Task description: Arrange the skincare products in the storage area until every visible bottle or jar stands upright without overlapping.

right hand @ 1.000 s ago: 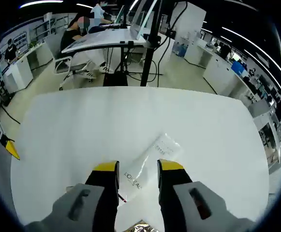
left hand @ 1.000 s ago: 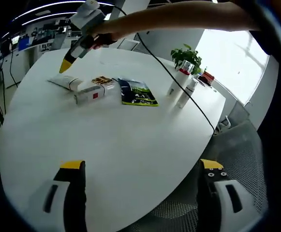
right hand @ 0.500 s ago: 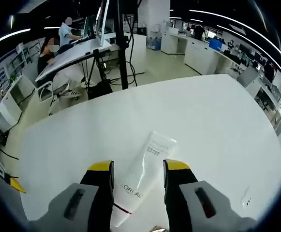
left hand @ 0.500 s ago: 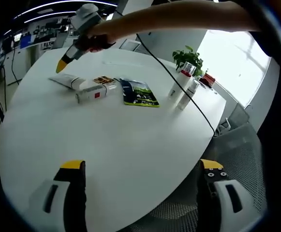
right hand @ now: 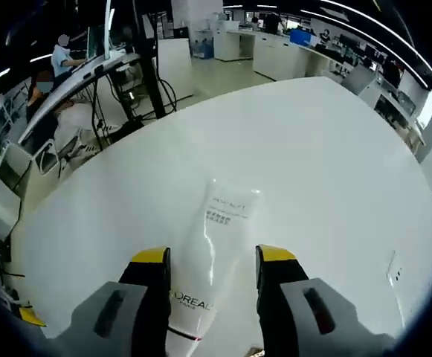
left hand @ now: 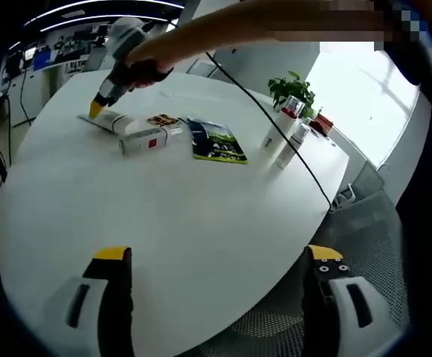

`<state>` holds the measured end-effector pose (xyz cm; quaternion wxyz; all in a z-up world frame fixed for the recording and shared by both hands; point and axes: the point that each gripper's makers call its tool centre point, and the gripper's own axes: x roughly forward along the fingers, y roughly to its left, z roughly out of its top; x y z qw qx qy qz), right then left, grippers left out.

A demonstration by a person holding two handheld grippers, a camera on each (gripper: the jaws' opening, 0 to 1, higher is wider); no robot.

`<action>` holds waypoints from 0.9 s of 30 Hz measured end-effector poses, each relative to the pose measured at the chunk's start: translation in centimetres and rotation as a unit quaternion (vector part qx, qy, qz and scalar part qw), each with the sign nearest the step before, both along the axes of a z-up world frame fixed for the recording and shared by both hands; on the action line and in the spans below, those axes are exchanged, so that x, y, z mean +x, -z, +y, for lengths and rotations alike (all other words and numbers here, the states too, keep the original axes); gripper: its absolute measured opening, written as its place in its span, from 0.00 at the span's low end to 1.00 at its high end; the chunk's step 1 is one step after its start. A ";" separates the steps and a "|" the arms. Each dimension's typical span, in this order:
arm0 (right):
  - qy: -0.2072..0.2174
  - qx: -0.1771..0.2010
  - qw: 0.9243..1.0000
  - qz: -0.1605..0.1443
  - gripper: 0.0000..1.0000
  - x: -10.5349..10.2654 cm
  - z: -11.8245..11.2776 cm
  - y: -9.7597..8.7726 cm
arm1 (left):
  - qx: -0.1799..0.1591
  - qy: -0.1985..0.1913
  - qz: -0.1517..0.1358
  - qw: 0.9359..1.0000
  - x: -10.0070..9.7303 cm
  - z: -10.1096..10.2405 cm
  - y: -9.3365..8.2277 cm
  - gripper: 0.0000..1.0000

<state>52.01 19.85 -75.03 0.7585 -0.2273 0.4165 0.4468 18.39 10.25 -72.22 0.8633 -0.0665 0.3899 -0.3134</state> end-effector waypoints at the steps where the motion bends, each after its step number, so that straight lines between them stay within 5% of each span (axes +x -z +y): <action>1: 0.003 0.000 1.000 0.002 0.45 0.0 0.0 0.1 | 0.001 0.000 0.001 1.000 0.0 0.0 0.0 0.88; 14: -0.007 -0.026 1.000 -0.015 0.41 0.1 0.2 1.6 | 0.006 0.007 0.010 1.000 0.0 -0.2 0.3 0.88; 19: 0.022 0.009 1.000 -0.017 0.32 0.7 -0.1 1.4 | 0.009 0.009 0.011 1.000 -0.1 -0.2 0.4 0.88; 27: -0.008 -0.001 0.999 -0.046 0.27 -0.2 0.5 1.1 | 0.010 0.008 0.012 1.000 -0.1 -0.2 0.5 0.88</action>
